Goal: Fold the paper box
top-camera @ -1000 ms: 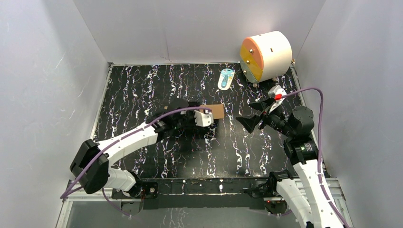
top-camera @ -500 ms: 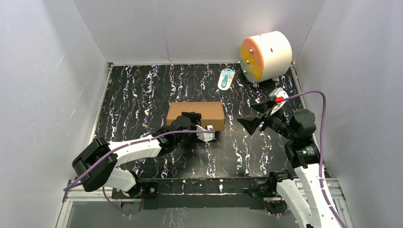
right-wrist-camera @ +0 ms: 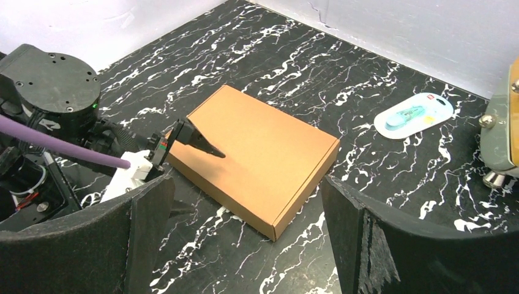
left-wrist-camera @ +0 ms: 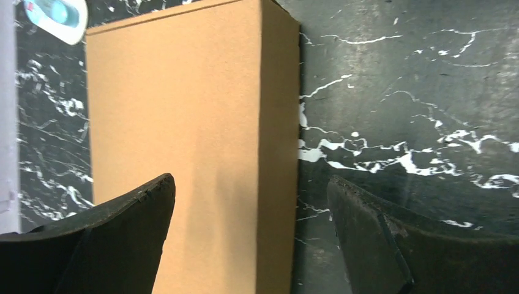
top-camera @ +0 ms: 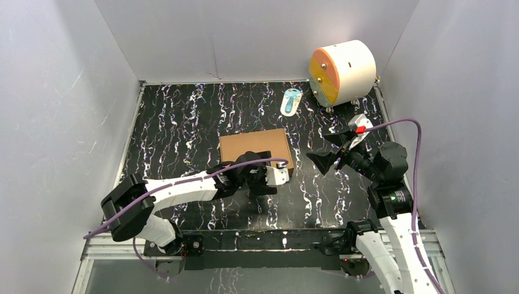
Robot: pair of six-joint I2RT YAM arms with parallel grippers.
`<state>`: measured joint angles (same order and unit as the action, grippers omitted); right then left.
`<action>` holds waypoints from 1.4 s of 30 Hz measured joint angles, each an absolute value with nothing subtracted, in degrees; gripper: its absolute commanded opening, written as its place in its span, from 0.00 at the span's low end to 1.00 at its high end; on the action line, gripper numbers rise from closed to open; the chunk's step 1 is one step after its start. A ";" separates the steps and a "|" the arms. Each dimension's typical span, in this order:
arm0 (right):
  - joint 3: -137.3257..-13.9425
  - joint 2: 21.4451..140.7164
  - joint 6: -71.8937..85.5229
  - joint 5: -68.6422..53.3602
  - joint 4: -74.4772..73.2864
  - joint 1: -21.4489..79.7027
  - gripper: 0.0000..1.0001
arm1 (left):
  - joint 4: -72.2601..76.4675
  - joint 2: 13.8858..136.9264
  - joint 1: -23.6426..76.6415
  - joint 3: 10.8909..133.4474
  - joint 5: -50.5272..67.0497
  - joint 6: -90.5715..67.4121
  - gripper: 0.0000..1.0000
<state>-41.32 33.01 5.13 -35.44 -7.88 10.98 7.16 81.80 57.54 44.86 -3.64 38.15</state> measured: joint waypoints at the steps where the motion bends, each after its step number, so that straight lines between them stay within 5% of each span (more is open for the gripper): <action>1: -41.32 32.91 5.02 -35.05 -8.10 10.98 0.99 | 6.57 82.11 57.84 45.21 -3.57 36.56 0.93; 10: -41.32 32.71 4.19 -31.09 -10.72 10.98 0.99 | 1.93 82.19 54.81 52.03 -5.85 21.23 0.96; 22: -43.51 33.32 1.43 -19.94 -17.37 10.98 0.99 | -7.42 76.09 28.08 56.14 -0.71 -5.74 0.97; 29: -43.72 31.31 0.14 -10.04 -19.99 10.98 0.99 | -12.82 57.98 11.94 50.61 0.82 -17.85 0.97; 42: -37.45 20.88 -0.45 7.57 -17.52 11.00 0.99 | -23.33 19.57 10.55 47.64 -9.72 -20.99 0.97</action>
